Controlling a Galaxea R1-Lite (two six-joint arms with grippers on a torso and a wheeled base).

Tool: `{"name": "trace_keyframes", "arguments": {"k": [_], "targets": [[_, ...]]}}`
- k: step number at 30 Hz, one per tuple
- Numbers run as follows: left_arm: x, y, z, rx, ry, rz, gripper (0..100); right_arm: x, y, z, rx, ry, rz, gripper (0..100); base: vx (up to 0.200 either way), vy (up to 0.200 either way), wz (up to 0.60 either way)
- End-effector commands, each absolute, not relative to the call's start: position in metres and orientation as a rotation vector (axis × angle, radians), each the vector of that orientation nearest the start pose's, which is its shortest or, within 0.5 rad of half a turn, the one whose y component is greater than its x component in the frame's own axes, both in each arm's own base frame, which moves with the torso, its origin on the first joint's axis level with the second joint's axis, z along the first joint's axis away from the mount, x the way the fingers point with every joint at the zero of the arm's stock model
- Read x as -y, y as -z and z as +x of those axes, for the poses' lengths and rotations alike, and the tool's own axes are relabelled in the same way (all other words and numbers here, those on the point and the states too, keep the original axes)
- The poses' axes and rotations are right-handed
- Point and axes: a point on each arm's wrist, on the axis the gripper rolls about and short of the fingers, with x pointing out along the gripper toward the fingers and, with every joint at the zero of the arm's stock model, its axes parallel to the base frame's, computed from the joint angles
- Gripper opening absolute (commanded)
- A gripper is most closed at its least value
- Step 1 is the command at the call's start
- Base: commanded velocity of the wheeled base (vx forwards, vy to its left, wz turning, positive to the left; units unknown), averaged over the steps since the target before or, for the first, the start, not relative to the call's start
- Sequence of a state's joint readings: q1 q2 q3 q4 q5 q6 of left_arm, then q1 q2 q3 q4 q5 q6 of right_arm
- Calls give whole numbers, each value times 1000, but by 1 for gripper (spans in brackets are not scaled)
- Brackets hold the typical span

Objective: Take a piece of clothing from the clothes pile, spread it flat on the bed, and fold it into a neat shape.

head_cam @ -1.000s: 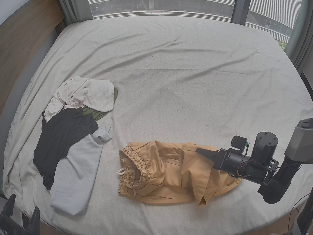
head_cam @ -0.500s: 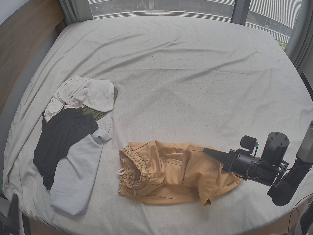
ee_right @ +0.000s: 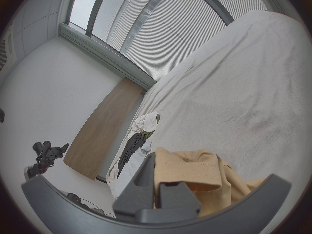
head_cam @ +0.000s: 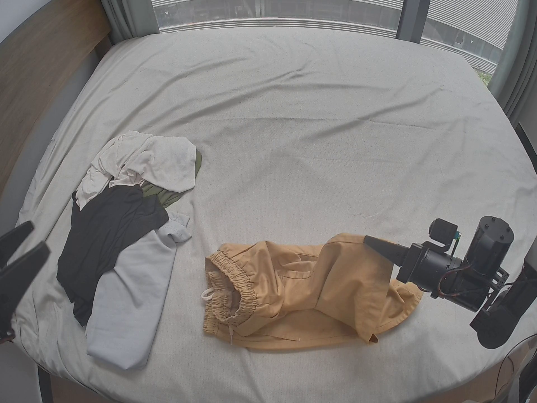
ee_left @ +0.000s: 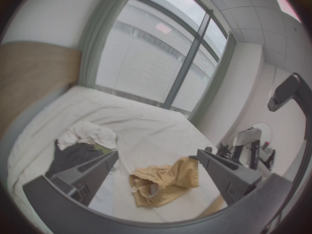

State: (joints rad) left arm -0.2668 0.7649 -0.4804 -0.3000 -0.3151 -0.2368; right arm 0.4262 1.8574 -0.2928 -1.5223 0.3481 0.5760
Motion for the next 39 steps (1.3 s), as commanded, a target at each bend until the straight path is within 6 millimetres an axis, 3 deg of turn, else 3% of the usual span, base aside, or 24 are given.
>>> {"name": "trace_keyframes", "arguments": {"k": [1,14,28,34,39], "targets": [[56,-208,130,-275,757,-277,100,-108,-116,232,-234,-728,532,0,0,0,0],[62,-168,144,-444,758,-308,100,-99,-108,234,-266,-706,534,0,0,0,0],[77,-130,187,-485,741,-307,100,-89,-103,239,-283,-694,540,0,0,0,0],[83,-108,193,-544,745,-304,100,-88,-99,241,-296,-686,542,0,0,0,0],[87,-105,193,-550,762,-308,100,-88,-99,241,-299,-693,541,0,0,0,0]]}}
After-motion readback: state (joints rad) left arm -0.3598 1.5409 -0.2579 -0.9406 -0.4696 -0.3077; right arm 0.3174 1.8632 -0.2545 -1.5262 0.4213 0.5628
